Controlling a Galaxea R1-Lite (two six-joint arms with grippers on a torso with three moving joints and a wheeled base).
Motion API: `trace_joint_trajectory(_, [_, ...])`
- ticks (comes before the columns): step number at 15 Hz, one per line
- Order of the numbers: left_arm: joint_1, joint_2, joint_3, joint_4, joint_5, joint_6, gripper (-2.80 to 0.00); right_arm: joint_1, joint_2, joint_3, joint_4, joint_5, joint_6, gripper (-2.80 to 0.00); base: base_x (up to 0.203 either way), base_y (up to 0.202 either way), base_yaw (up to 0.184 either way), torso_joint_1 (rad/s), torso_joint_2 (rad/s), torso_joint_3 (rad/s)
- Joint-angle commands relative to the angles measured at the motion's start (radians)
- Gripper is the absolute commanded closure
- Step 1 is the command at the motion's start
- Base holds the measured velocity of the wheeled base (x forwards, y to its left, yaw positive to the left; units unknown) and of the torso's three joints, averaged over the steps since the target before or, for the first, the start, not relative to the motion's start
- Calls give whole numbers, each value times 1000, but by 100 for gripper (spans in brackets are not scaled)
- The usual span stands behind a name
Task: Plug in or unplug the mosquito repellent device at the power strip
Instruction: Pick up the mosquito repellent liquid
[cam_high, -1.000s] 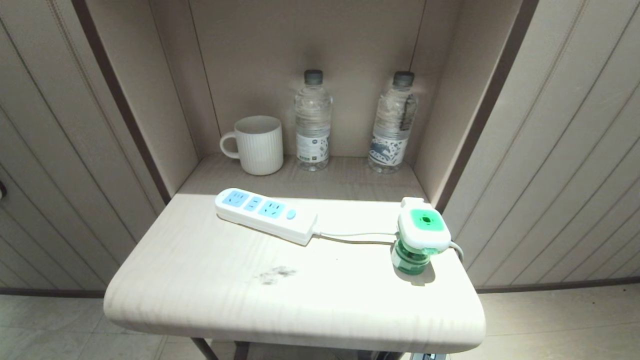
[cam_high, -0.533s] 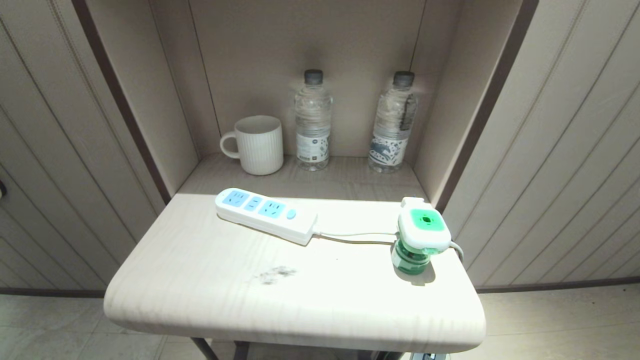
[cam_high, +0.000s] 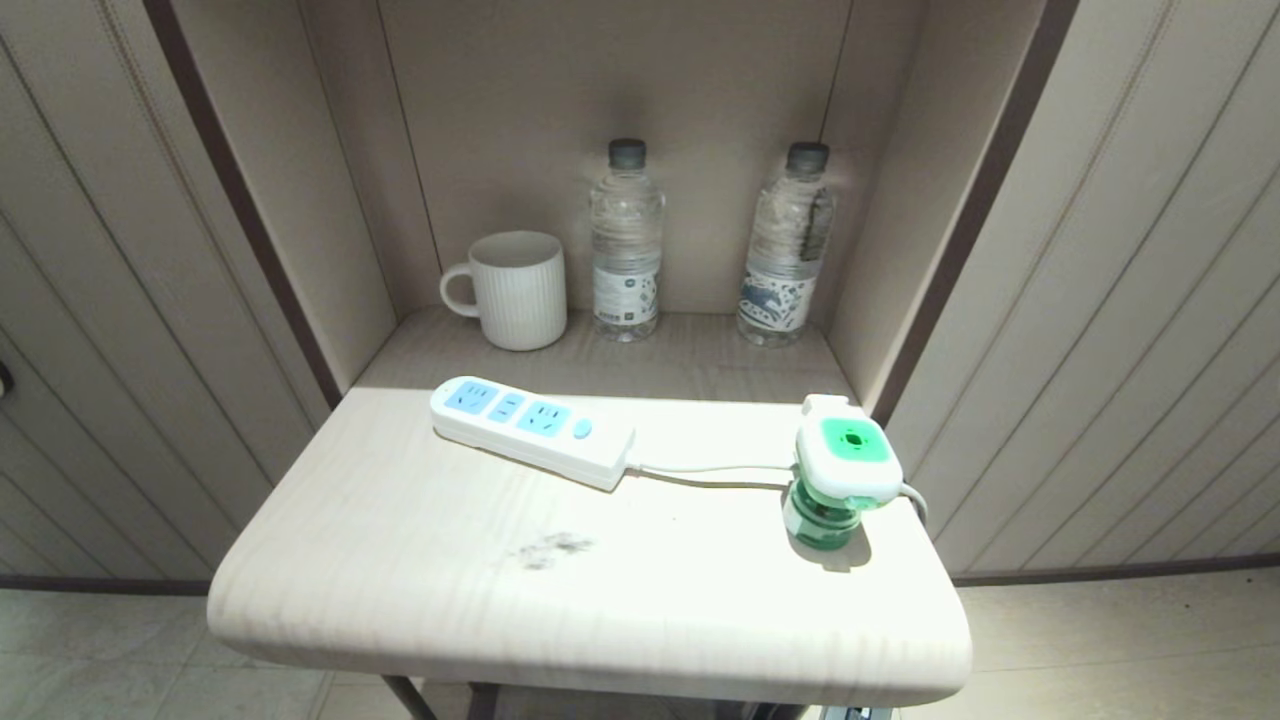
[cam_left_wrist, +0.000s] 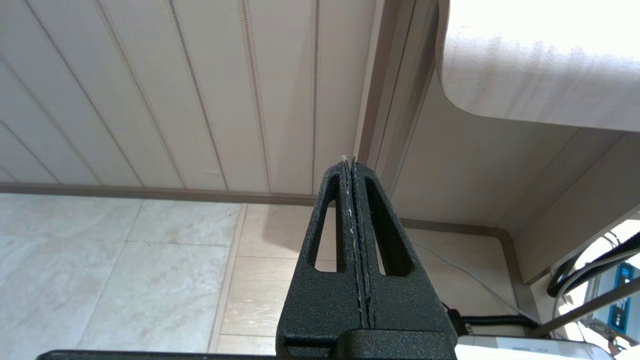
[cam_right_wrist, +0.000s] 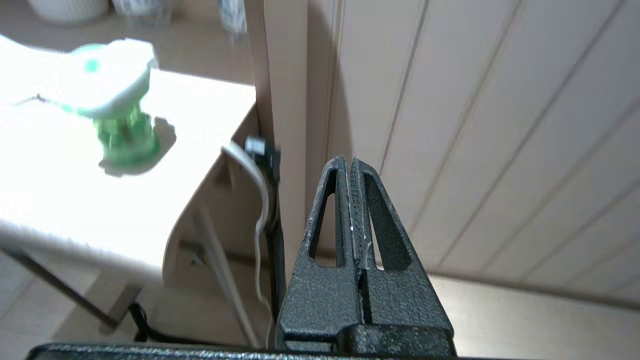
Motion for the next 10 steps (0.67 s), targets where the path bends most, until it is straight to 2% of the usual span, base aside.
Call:
trace_joint_trajectory(1, [-1,2,0,1,0,-1,0,22,210,-86,-23,2,3,0,0,0,0,0,0,0])
trace_joint_trajectory(3, [0,2,0,1,0,-1,0,107,291,-171,-32,-12,20,0,0,0,0,0,0,0])
trace_joint_trajectory(5, [0,2,0,1,0,0,0,218,341,-234,-30,-102,44,0,0,0,0,0,0,0])
trace_joint_trajectory(7, [0,2,0,1,0,-1,0,386,391,-279,-27,-291,53,0,0,0,0,0,0,0])
trace_joint_trajectory(10, [0,2,0,1,0,-1,0,688,474,-322,-26,-626,56,0,0,0,0,0,0,0])
